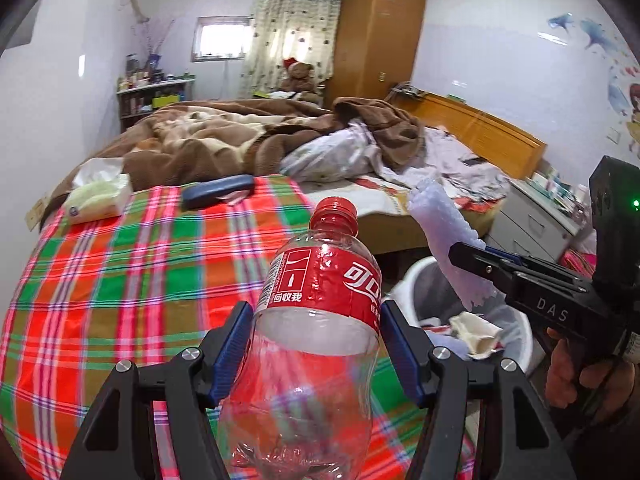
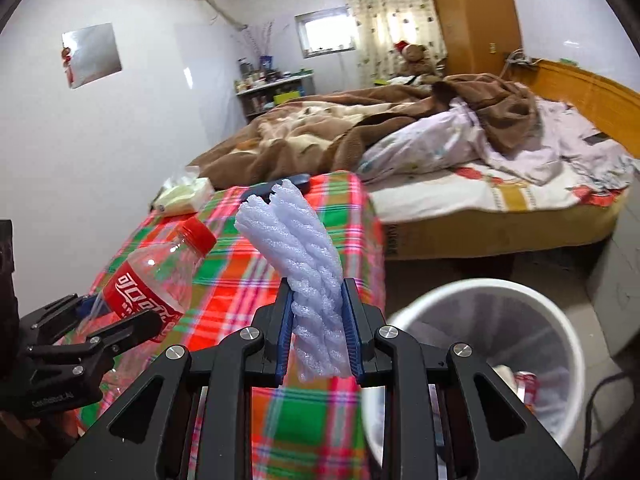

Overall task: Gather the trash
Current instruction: 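Lift the bottle and foam net and carry them over the white bin, then open both tools over the bin to drop the bottle and foam net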

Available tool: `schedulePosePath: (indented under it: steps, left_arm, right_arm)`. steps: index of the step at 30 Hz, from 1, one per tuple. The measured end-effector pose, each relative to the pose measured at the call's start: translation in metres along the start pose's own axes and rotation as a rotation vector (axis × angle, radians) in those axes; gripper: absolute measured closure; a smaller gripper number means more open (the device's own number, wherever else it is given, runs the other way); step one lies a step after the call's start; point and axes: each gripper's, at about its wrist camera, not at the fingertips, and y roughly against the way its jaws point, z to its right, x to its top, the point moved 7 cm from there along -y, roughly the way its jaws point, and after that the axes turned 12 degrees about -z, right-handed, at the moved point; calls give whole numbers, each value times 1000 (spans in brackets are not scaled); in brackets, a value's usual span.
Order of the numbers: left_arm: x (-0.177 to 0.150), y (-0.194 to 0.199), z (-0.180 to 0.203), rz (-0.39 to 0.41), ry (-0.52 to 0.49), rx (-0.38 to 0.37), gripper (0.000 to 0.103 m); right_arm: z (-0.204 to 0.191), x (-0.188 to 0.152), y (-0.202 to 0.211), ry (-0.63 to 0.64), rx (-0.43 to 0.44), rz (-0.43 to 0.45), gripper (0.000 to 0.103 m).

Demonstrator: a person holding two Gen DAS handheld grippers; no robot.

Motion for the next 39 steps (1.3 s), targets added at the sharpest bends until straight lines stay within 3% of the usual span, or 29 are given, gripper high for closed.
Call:
schedulePosePath:
  steps: [9, 20, 32, 39]
  left_arm:
    - [-3, -22, 67, -42, -82, -81, 38]
    - [-12, -74, 149, -129, -182, -158, 38]
    - [-14, -118, 176, -175, -186, -167, 38]
    - [-11, -114, 174, -149, -189, -185, 29]
  right_arm:
    - [47, -22, 27, -108, -78, 17, 78]
    - [122, -53, 17, -264, -232, -70, 78]
    - [152, -70, 0, -316, -271, -150, 77]
    - [153, -79, -2, -304, -272, -172, 62]
